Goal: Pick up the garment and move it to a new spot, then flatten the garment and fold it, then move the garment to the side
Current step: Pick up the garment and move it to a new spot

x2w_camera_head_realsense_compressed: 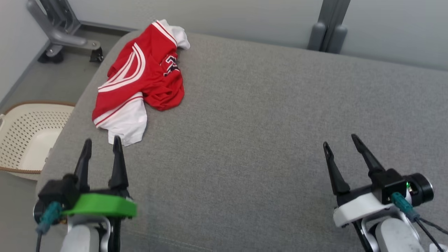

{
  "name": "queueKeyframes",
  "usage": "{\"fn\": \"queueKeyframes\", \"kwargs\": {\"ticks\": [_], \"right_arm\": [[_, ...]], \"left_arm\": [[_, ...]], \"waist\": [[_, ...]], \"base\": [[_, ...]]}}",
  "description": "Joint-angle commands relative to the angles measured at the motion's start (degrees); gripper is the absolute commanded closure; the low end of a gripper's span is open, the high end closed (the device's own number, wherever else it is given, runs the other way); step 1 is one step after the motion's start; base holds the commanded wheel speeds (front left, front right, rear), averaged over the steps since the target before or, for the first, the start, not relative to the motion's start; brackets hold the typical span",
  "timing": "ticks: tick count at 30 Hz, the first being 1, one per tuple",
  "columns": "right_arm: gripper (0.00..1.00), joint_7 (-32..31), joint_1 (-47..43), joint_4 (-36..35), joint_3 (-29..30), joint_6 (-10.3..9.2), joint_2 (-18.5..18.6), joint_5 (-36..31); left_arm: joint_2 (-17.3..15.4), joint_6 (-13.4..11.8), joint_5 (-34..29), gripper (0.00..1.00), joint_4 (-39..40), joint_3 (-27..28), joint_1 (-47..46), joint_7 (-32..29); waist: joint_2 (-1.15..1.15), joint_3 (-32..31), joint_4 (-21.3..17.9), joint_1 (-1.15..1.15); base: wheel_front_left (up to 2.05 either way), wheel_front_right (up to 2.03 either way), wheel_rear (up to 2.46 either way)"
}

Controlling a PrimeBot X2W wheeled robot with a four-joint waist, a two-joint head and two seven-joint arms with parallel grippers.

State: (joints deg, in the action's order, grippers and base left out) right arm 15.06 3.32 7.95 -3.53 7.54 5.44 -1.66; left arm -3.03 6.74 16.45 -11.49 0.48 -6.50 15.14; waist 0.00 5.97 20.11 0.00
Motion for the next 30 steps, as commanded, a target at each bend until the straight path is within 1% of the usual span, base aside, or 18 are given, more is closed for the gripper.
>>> {"fn": "queueKeyframes", "kwargs": {"ticks": [1, 4, 7, 9, 11, 12, 15, 17, 19, 22, 25, 26, 27, 28, 30], "right_arm": [[0.00, 0.2, 2.0, -0.2, -0.1, -0.11, 1.1, -0.6], [0.00, 0.2, 5.3, -0.8, 0.4, -0.11, 2.6, -0.7], [0.00, 0.2, 7.2, -1.2, 0.7, -0.11, 3.5, -0.7], [0.00, 0.2, 8.3, -1.4, 0.8, -0.11, 3.8, -0.6], [0.00, 0.2, 8.9, -1.6, 0.9, -0.11, 4.0, -0.5], [0.00, 0.2, 9.1, -1.7, 0.9, -0.11, 4.0, -0.4], [0.00, 0.2, 9.4, -1.8, 1.0, -0.11, 4.5, -0.2], [0.00, 0.1, 9.5, -1.6, 1.0, -0.11, 4.8, -0.3], [0.00, 0.0, 9.5, -1.4, 0.8, -0.11, 5.2, -0.3], [0.00, -0.1, 9.5, -1.1, 0.4, -0.12, 5.9, -0.1], [0.00, -0.2, 9.1, -0.9, 0.3, -0.12, 6.3, 0.0], [0.00, -0.2, 8.8, -0.8, 0.4, -0.12, 6.4, 0.0], [0.00, -0.3, 8.5, -0.6, 0.4, -0.12, 6.4, 0.0], [0.00, -0.3, 8.1, -0.4, 0.6, -0.12, 6.3, 0.1], [0.00, -0.3, 7.1, 0.1, 1.2, -0.13, 5.8, 0.4]], "left_arm": [[-0.9, 0.4, 0.8, 0.00, -1.6, -0.2, -4.5, 0.0], [-2.4, 0.7, 3.5, 0.00, -6.8, -0.9, -12.3, 0.0], [-5.0, 0.8, 7.9, 0.00, -12.8, -2.3, -20.1, -3.0], [-6.6, 0.8, 11.3, 0.00, -16.4, -2.2, -24.3, -6.0], [-8.8, 0.8, 12.6, 0.00, -19.6, -1.9, -28.2, -7.8], [-9.1, 0.8, 14.0, 0.00, -21.5, -1.5, -30.3, -8.9], [-11.0, 0.7, 15.1, 0.00, -26.6, -0.5, -35.3, -11.3], [-12.4, -0.1, 15.1, 0.00, -30.4, 0.0, -38.3, -12.4], [-13.0, -0.7, 15.8, 0.00, -34.3, 0.5, -40.9, -13.6], [-14.2, -1.7, 15.2, 0.00, -39.9, 0.3, -44.1, -14.6], [-14.7, -1.7, 14.8, 0.00, -44.8, -0.2, -45.9, -14.7], [-14.5, -1.5, 14.6, 0.39, -46.4, -0.5, -46.2, -14.6], [-14.5, -1.4, 14.5, 0.98, -47.3, -0.6, -46.4, -14.0], [-14.8, -1.3, 14.1, 1.00, -48.1, -0.9, -46.5, -13.0], [-16.3, -1.7, 12.8, 1.00, -49.0, -1.4, -47.1, -9.5]], "waist": [[0.00, 16.3, -7.1, 0.00], [0.00, 21.5, -8.3, 0.00], [0.00, 25.4, -9.6, 0.00], [0.00, 26.9, -10.2, 0.00], [0.00, 28.0, -10.7, 0.00], [0.00, 28.4, -10.9, 0.00], [0.00, 29.0, -11.3, 0.00], [0.00, 29.3, -11.6, 0.00], [0.00, 29.5, -11.9, 0.00], [0.00, 29.6, -12.5, 0.00], [0.00, 29.5, -12.8, 0.00], [0.00, 29.4, -12.8, 0.00], [0.00, 29.1, -12.9, 0.00], [0.00, 28.6, -12.8, 0.00], [0.00, 27.3, -12.7, 0.00]], "base": [[0.00, 0.00, 0.00], [0.00, 0.00, 0.00], [0.00, 0.00, 0.00], [0.00, 0.00, 0.00], [0.00, 0.00, 0.00], [0.00, 0.00, 0.00], [0.00, 0.00, 0.00], [0.00, 0.00, 0.00], [0.00, 0.00, 0.00], [0.00, 0.00, 0.00], [0.00, 0.00, 0.00], [0.00, 0.00, 0.00], [0.00, 0.00, 0.00], [0.00, 0.00, 0.00], [0.00, 0.00, 0.00]]}}
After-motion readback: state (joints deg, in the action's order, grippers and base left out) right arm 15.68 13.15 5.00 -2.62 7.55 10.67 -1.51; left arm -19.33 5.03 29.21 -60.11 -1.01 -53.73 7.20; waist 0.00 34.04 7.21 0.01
